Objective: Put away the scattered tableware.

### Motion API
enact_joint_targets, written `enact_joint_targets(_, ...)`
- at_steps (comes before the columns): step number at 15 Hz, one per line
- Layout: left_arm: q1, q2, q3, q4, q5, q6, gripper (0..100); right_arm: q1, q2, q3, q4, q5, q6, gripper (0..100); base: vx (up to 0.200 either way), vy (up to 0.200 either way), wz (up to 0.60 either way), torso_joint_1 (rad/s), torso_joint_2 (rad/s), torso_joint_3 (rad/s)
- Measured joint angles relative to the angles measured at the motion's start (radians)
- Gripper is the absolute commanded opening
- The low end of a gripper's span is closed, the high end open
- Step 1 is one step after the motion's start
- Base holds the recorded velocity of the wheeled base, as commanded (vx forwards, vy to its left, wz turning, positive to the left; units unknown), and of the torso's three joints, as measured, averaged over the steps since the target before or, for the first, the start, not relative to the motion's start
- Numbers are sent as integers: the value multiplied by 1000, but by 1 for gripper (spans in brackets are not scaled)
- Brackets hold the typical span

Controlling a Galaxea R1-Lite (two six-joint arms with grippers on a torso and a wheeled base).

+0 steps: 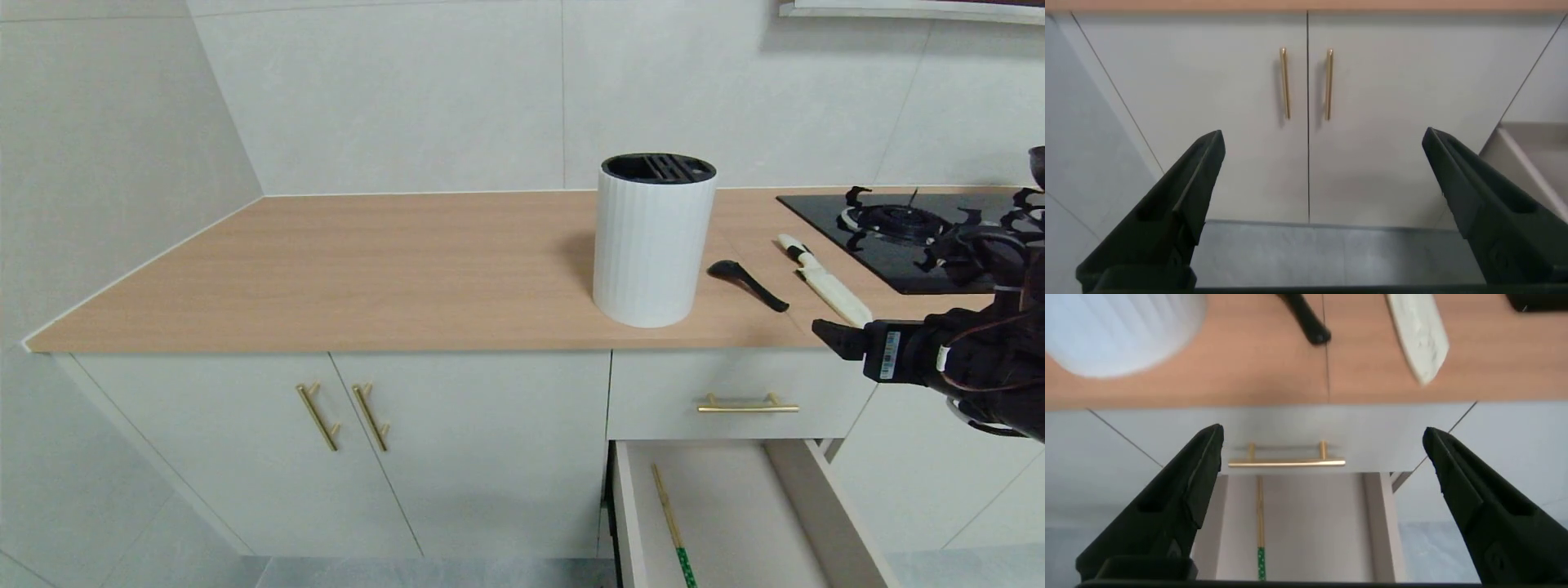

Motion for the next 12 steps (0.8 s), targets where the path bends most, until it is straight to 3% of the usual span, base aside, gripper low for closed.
enact_joint_targets(4,0,0,0,0,0,0,100,-17,-2,0,0,54,-2,100,0,0,0,54,-123,-66)
enact_joint_targets(7,0,0,0,0,0,0,100,-86,10,-26,1,208,-76,100,0,0,0,0,0,0)
enact_joint_targets(12,0,0,0,0,0,0,100,-112,160,-221,5,254,-90,100,0,0,0,0,0,0)
